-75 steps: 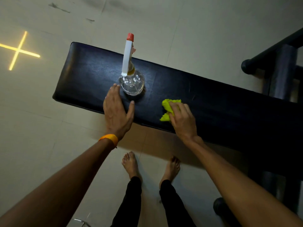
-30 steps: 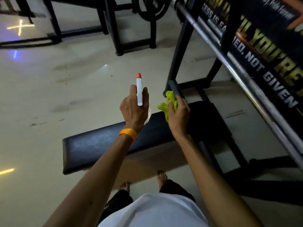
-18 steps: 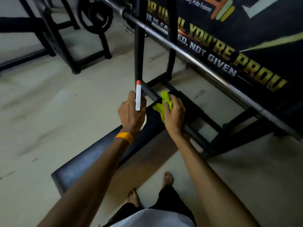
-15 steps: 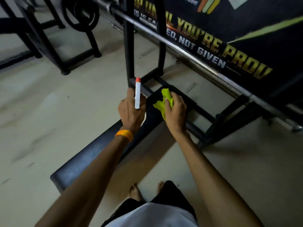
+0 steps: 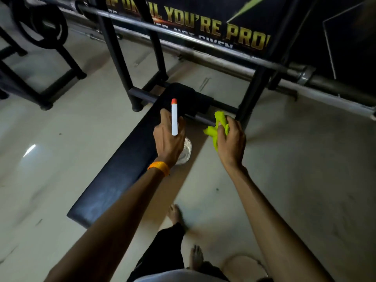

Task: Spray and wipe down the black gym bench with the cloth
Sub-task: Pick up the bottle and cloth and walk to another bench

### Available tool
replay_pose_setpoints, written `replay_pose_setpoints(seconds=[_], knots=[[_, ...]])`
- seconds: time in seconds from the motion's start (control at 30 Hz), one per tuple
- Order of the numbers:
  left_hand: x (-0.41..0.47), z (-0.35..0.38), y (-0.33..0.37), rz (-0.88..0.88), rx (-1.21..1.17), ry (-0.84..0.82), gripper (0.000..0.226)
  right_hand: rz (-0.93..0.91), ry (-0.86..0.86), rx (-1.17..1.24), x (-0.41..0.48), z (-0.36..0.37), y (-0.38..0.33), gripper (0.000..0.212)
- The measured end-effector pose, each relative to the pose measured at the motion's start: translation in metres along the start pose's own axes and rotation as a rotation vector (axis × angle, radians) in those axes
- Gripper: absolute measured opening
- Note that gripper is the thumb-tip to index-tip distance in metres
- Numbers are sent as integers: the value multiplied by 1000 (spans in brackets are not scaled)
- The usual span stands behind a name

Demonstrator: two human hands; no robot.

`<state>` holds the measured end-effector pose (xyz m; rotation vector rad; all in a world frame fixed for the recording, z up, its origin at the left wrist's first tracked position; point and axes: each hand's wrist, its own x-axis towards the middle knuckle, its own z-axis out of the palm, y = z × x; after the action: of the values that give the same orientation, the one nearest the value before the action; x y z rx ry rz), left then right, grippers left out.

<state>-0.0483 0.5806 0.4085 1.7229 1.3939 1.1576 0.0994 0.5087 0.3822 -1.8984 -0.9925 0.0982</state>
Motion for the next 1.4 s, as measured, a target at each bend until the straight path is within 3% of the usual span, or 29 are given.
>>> replay_pose_setpoints(seconds=[0.33,0.53,0.8,1.17,1.4], knots=[[-175,-20,24,80,-132,-213,20,166,151,-91,-152,-125,30,32],[-269,-37,14,183,-173,-337,4,243,269,-160,-255,-180,37,31],[-393,-54,-3,191,-182,-451,12,389,257,-199,-396,-245,77,40],[-554,13,-9,152,-109,-648,26,478,118,-263,-514,-334,208,50],[-634,100,-58,109,-108,-681,29,479,87,-270,-566,-344,333,36]])
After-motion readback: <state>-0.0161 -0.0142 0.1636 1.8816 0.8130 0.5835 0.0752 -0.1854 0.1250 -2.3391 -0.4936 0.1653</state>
